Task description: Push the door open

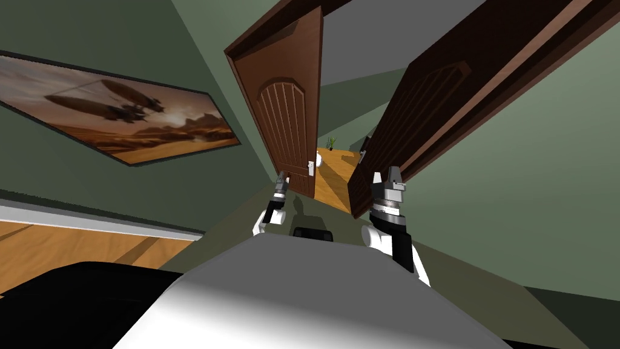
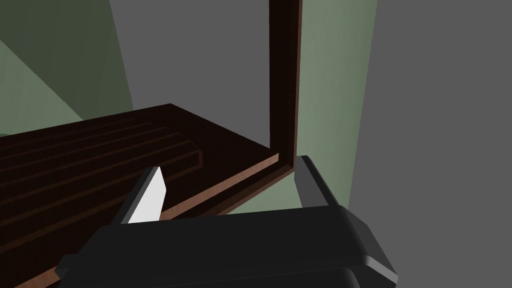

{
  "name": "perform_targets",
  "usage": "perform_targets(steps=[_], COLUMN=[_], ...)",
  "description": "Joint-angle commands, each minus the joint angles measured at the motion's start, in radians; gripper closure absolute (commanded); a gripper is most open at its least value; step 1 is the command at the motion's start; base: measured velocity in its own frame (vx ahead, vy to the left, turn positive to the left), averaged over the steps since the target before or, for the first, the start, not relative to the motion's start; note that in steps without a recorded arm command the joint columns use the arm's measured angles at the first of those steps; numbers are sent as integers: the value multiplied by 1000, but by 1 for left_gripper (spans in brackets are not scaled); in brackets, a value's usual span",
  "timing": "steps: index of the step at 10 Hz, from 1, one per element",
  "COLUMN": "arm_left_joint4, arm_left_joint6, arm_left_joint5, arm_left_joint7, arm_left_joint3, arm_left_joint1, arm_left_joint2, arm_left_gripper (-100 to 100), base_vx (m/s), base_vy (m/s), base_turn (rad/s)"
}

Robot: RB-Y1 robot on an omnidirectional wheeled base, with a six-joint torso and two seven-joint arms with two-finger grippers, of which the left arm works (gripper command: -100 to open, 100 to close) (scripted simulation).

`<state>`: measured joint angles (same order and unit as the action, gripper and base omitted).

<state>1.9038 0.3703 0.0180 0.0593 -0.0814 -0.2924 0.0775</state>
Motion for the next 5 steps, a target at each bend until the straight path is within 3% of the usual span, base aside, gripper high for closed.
perform_targets(steps=[1, 5], arm_left_joint4=[-43, -150], arm_left_joint6=[-5, -24], arm_left_joint5=[0, -1], arm_left_joint7=[5, 10], arm_left_joint3=[-9, -34], arm_left_joint1=[15, 62], arm_left_joint2=[7, 16], arm_left_gripper=[-100, -100], base_vx=[109, 90], base_vy=[30, 40], base_turn=[-73, -82])
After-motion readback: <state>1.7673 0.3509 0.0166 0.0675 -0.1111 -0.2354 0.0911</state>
